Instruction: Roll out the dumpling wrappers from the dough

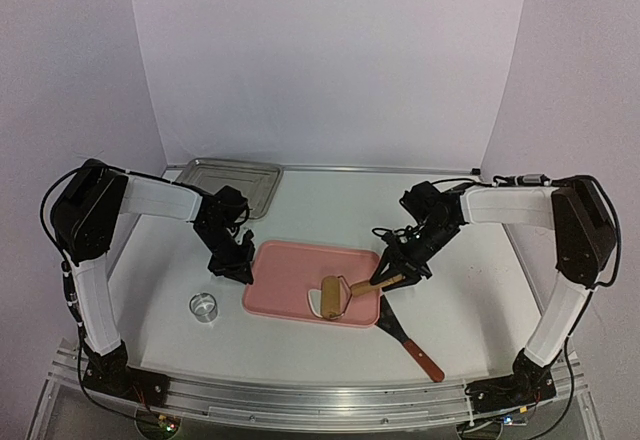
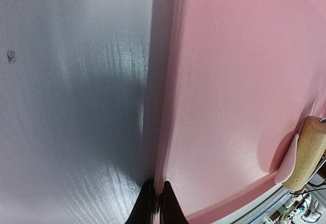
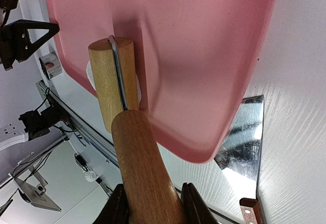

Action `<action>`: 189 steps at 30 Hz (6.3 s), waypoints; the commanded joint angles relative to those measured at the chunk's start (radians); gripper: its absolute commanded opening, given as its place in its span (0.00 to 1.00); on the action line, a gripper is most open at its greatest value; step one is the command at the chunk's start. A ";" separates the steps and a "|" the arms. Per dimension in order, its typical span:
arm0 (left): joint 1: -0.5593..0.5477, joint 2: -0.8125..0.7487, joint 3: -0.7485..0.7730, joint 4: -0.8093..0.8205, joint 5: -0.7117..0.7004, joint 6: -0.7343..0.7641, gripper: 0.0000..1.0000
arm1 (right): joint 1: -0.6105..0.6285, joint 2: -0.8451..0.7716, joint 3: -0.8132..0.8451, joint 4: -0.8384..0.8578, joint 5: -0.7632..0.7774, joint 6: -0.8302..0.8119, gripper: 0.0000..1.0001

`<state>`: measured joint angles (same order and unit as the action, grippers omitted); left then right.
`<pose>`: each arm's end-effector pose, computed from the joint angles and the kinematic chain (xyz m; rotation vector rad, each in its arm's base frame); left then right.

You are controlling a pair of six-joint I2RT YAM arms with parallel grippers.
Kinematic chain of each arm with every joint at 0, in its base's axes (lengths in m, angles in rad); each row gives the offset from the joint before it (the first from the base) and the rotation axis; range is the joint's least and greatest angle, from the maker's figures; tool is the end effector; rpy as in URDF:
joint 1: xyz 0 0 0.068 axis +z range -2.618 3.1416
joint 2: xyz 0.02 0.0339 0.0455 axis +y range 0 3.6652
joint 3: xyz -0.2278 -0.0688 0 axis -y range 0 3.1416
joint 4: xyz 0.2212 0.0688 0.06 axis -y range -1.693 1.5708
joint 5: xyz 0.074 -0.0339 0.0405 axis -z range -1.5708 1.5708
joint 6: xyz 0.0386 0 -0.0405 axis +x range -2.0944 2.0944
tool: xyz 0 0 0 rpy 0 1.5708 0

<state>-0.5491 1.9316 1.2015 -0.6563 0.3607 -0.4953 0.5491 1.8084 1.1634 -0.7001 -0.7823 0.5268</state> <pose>0.2705 -0.1815 0.1156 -0.1337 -3.0544 0.6241 0.2495 0.1846 0.1511 0.1568 -2.7064 -1.1163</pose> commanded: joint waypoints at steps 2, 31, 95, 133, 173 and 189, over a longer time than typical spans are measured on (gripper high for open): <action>0.017 0.004 -0.018 0.000 -0.084 -0.064 0.00 | 0.013 0.132 -0.087 -0.449 0.585 0.021 0.00; 0.020 0.010 0.070 0.010 -0.009 0.064 0.00 | 0.016 0.077 0.520 -0.515 0.233 -0.007 0.00; 0.018 -0.015 0.035 0.021 -0.037 0.013 0.00 | 0.034 0.221 0.228 -0.484 0.431 -0.077 0.00; 0.018 -0.008 0.055 0.001 -0.046 0.028 0.00 | 0.065 0.244 0.199 -0.494 0.447 -0.105 0.00; 0.020 -0.013 0.040 0.024 -0.049 0.017 0.00 | 0.134 0.251 0.128 -0.450 0.412 -0.054 0.00; 0.020 -0.023 0.036 0.019 -0.057 0.015 0.00 | 0.105 0.219 0.062 -0.429 0.427 -0.054 0.00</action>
<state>-0.5488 1.9396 1.2278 -0.6895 0.3374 -0.4419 0.5926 1.8512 1.2757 -0.8051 -0.7440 0.4400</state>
